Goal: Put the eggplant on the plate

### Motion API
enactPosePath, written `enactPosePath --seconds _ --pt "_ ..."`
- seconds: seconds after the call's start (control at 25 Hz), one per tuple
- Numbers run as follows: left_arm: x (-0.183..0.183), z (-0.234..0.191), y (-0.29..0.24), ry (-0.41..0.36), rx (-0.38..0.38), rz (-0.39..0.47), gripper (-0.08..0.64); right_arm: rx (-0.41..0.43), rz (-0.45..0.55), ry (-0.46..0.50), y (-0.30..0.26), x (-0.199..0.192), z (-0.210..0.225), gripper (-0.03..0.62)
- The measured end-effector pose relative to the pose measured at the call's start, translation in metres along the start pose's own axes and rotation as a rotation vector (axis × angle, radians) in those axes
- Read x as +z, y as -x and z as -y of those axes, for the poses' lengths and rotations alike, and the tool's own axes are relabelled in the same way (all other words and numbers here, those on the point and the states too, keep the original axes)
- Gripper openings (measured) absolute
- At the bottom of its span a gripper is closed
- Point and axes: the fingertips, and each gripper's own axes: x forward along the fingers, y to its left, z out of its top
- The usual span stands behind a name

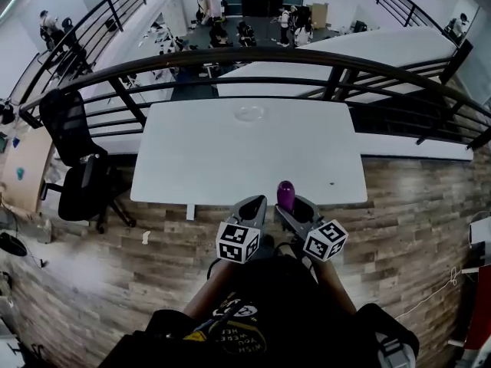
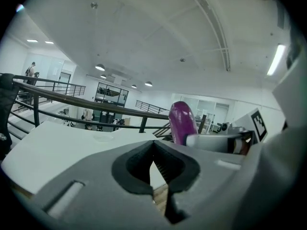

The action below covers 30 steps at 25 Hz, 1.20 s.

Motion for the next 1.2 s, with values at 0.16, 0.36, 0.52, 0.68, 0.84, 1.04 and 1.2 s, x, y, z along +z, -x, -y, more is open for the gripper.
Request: enactPosePath --seconds 0.16,0.36,0.52,0.68,0.84,1.04,1.2 --pt "0.011 -0.015 -0.029 0.009 0.039 0.002 0.005 0.044 -0.015 0.012 -0.020 0.014 0.027 0.215" --pt "0.011 -0.027 -0.057 0.030 0.067 -0.021 0.005 0.076 -0.040 -0.006 -0.037 0.018 0.049 0.215" --pt "0.007 -0.044 -0.073 0.049 0.068 -0.052 0.005 0.064 -0.060 -0.043 -0.052 0.014 0.069 0.215" --pt "0.016 -0.067 -0.089 0.057 0.063 -0.066 0.005 0.046 -0.068 -0.045 -0.076 0.018 0.084 0.215" --pt "0.031 -0.103 -0.098 0.048 0.065 -0.060 0.005 0.024 -0.070 -0.043 -0.111 0.023 0.096 0.215" --pt "0.047 -0.169 -0.111 0.074 0.056 -0.063 0.005 0.001 -0.081 -0.019 -0.174 0.034 0.104 0.215" --pt "0.046 -0.208 -0.122 0.100 0.040 -0.090 0.005 -0.036 -0.106 -0.007 -0.205 0.034 0.113 0.215"
